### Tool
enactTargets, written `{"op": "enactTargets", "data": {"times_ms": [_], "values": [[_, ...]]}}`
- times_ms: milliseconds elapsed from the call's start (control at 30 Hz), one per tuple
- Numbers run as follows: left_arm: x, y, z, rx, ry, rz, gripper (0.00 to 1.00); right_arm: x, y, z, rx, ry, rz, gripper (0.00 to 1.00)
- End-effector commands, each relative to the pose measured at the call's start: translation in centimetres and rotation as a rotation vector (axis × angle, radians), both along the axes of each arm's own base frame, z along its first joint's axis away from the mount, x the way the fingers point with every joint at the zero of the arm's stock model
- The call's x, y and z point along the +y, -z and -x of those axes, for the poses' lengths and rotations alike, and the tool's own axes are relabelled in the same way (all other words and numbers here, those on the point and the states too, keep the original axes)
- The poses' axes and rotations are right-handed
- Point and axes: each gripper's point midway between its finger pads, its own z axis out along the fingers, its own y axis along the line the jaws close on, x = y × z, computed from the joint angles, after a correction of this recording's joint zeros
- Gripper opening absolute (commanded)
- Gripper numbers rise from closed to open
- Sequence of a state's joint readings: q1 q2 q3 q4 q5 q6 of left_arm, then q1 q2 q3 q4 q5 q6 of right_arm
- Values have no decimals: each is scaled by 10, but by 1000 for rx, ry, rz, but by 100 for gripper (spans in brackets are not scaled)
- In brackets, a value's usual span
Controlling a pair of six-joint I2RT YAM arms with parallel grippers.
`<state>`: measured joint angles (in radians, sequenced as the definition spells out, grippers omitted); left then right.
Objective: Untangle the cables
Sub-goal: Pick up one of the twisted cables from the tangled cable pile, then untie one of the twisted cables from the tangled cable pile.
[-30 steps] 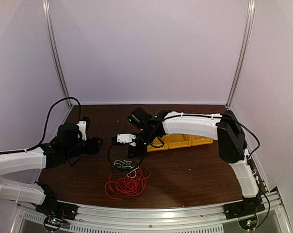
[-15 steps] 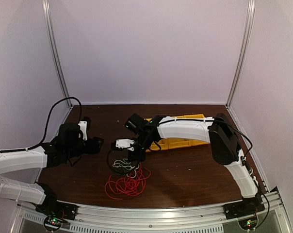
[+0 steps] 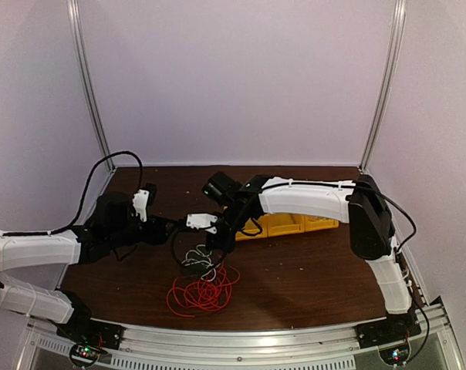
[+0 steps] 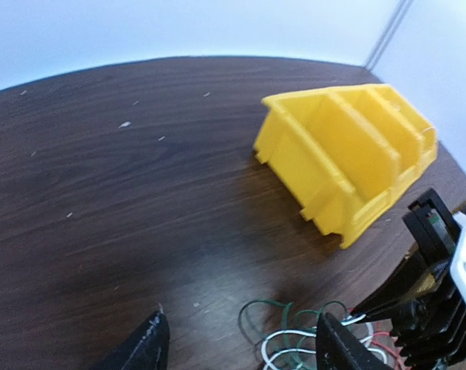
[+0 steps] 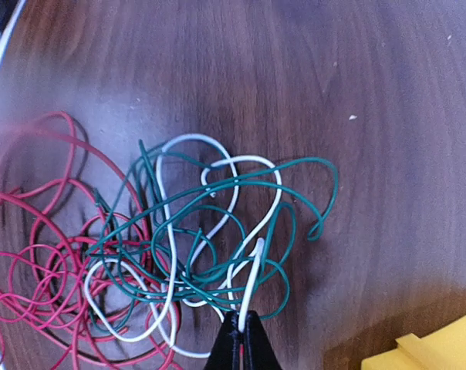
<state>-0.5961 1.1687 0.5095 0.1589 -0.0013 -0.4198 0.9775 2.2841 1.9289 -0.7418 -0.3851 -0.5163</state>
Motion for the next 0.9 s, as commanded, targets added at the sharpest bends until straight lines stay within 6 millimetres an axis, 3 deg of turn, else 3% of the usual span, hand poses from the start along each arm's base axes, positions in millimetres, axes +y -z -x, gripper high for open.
{"op": "enactTargets", "data": {"times_ms": [0,133,267,400,633,867], "values": [[-40,-56,22,-203,269,214,67,4,-92,9,-53,-19,-156,0],[-45,-79,37,-322,344,282,67,4,-126,14,-65,-25,-220,0],[-51,-103,53,-454,416,325,68,2,-147,18,-76,-32,-255,0],[-72,-114,59,-490,525,306,68,1,-167,23,-79,-51,-296,0],[-100,-119,55,-490,608,335,63,-1,-204,27,-111,-57,-361,0],[-119,-101,48,-451,641,389,53,-15,-234,28,-168,-61,-394,0]]}}
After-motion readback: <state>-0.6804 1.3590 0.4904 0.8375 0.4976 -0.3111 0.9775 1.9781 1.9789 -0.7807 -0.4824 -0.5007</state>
